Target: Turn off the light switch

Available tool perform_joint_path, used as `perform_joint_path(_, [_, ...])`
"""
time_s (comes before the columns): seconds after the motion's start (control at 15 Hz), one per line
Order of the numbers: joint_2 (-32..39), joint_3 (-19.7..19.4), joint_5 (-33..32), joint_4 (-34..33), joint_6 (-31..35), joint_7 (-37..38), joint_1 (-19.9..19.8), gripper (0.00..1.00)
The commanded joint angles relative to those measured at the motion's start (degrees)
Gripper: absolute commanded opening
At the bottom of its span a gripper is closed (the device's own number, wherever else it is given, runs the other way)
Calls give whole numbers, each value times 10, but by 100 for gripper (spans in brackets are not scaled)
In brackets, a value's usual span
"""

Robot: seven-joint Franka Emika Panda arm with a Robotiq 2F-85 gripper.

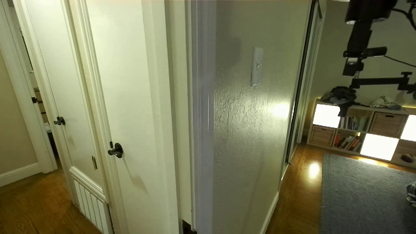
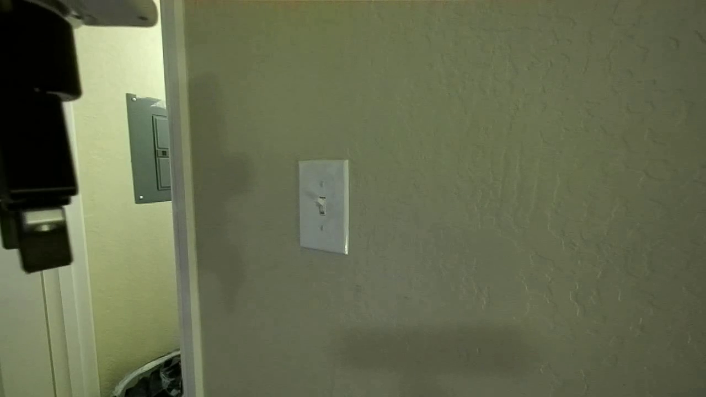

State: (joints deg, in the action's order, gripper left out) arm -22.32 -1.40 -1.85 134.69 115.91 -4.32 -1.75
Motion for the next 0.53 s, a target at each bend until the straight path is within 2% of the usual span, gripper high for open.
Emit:
perform_joint_path(0.0, [85,-13,-20,-66,42,-18,-6,100])
perform_joint_path(0.2, [134,-18,-20,-111,61,-20,-6,100])
perform_joint_path(0.27, [103,-14,-11,-78,52,-11,-3,100])
perform_joint_path(0.47, [137,-16,-11,-110,55,-13,-4,100])
